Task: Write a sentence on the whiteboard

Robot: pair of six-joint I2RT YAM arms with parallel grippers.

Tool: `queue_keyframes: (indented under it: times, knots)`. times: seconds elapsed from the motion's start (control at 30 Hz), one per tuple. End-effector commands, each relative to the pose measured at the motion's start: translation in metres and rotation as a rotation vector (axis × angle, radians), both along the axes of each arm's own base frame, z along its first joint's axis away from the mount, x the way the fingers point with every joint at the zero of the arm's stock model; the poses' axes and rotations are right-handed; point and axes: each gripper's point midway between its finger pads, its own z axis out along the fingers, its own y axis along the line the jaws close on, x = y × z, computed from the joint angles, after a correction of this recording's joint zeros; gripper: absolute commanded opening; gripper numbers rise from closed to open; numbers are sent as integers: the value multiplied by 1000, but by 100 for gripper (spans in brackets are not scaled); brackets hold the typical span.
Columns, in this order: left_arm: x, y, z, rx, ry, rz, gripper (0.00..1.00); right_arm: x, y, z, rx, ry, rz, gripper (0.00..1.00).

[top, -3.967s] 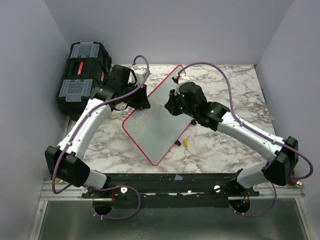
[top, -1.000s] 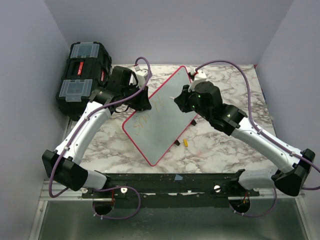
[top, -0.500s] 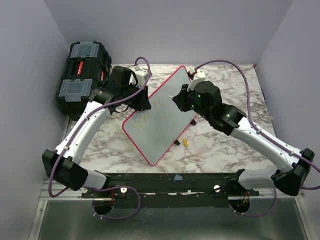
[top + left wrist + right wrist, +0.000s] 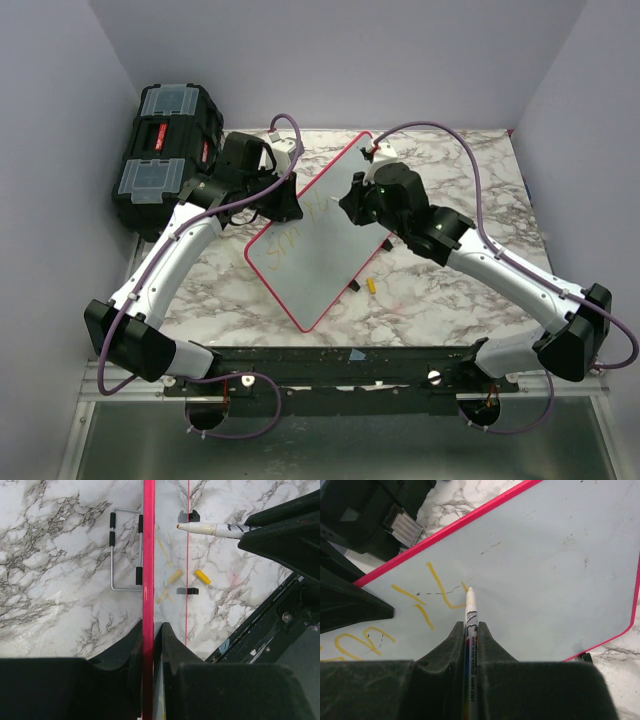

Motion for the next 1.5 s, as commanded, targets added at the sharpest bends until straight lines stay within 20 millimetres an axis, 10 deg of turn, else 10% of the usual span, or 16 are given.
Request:
queue_keyframes:
  times: [0.0,1.47]
  knots:
    - [17,14,9,78,-108,27,0,7,3,4,3,-17,-5,1]
    - [13,16,8,73,-109,34,0,18,19,8,16,-43,62,1]
